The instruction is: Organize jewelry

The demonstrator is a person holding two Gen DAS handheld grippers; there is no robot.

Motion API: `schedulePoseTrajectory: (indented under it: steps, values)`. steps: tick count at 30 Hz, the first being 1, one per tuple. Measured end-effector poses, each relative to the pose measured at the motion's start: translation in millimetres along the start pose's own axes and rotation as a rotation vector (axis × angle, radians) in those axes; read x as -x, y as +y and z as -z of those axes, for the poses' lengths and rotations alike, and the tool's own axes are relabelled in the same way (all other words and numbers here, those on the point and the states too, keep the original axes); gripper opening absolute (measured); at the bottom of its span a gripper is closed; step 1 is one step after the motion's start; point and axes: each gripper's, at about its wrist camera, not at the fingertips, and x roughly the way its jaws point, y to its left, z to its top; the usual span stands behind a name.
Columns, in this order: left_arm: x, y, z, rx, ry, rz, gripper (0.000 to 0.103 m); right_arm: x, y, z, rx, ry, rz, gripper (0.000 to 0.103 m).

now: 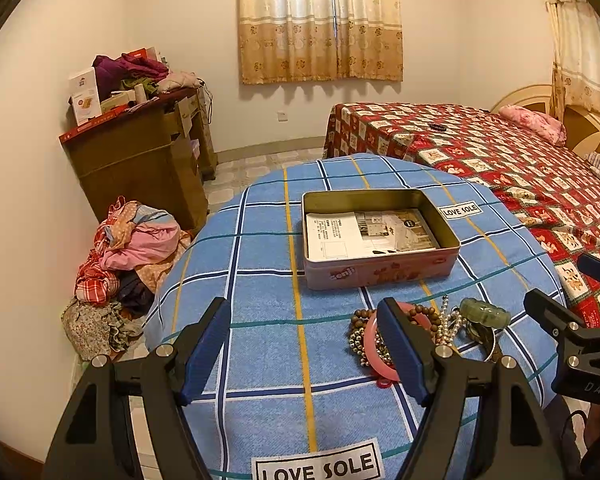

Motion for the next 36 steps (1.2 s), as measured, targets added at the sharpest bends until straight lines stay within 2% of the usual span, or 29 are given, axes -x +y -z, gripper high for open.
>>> schedulePoseTrajectory:
  steps: [36]
  values:
    - [0.3,0.9,1.0,-0.002,-0.001,0.0,0.076,-2.0,1.5,2.2,0.003,0.005,0.001,0.103]
